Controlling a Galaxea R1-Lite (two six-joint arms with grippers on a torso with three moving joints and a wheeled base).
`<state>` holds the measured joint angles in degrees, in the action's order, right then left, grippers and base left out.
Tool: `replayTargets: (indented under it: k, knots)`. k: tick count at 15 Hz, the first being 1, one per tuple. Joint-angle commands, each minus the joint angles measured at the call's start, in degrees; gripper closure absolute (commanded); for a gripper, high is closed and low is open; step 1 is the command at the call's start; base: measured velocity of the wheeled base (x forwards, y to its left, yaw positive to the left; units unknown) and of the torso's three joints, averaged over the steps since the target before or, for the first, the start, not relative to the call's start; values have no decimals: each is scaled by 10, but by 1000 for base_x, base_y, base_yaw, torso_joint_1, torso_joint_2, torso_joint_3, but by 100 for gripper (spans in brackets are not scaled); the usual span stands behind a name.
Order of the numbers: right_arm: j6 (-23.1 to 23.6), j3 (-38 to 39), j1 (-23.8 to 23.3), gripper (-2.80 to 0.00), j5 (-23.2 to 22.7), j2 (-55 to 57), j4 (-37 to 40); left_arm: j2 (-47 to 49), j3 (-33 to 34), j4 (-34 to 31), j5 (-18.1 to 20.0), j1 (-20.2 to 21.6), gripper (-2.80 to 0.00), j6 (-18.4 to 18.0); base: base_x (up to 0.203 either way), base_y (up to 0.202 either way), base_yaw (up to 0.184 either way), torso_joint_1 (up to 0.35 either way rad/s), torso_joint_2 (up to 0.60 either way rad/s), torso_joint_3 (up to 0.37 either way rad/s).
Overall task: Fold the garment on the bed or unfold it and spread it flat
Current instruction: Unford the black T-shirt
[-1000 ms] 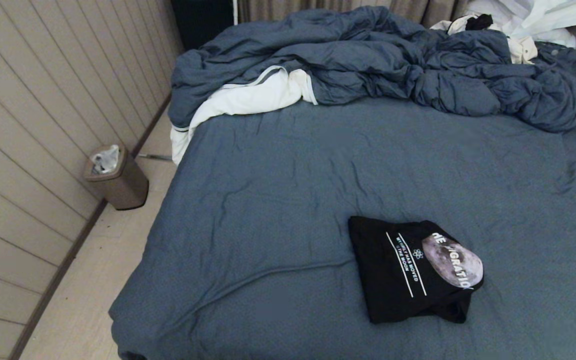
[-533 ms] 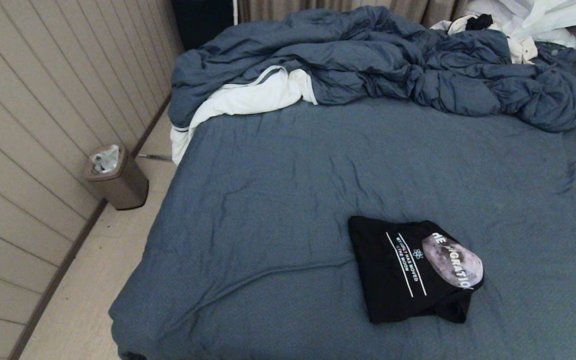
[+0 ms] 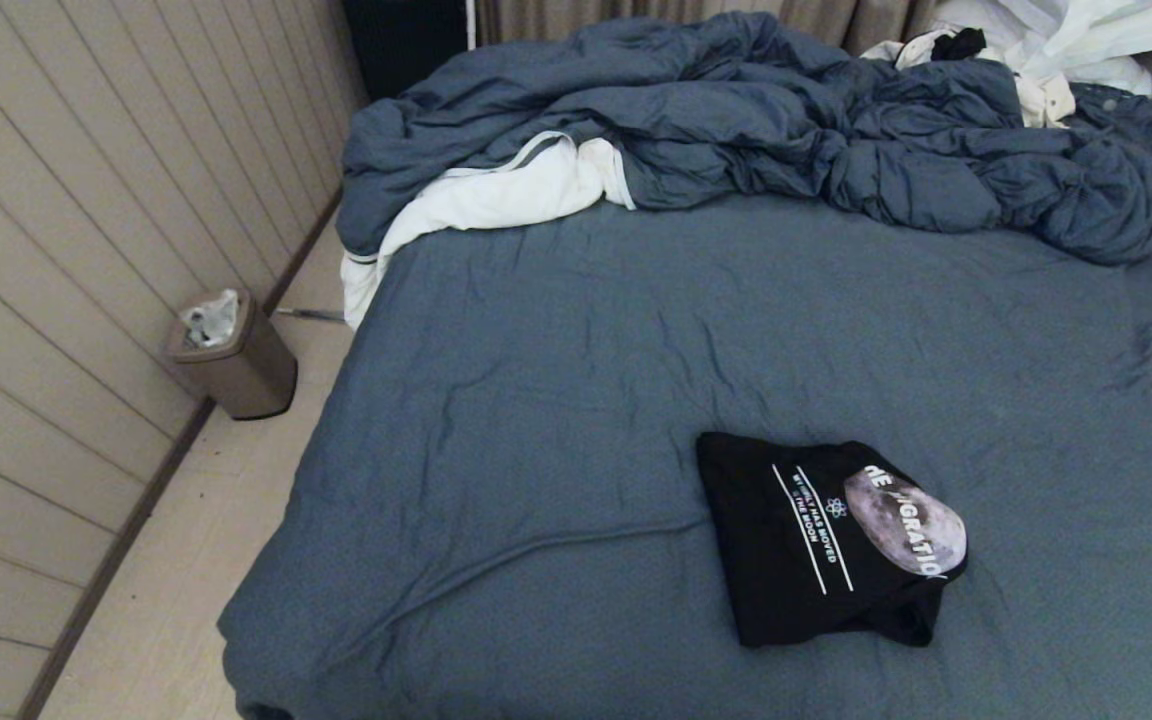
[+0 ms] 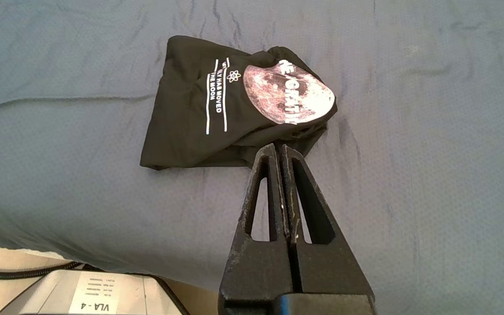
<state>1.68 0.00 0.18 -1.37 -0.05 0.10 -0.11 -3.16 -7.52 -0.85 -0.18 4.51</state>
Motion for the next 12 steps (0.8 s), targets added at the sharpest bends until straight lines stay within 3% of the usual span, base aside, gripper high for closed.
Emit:
replayTargets:
  k: [1,5,8,12]
  knots:
    - [0,0,0,0,0,0,0,1,0,0,0,1,0,1,0,0,0,0,0,0]
    - [17,-34,0,0,1,2,18,1,0,0,0,0,0,1,0,0,0,0,0,0]
    - [33,-192,-1,0,-5,53,104,1,0,0,0,0,0,1,0,0,0,0,0,0]
    - [39,-375,-4,0,-10,282,128,1,0,0,0,0,0,1,0,0,0,0,0,0]
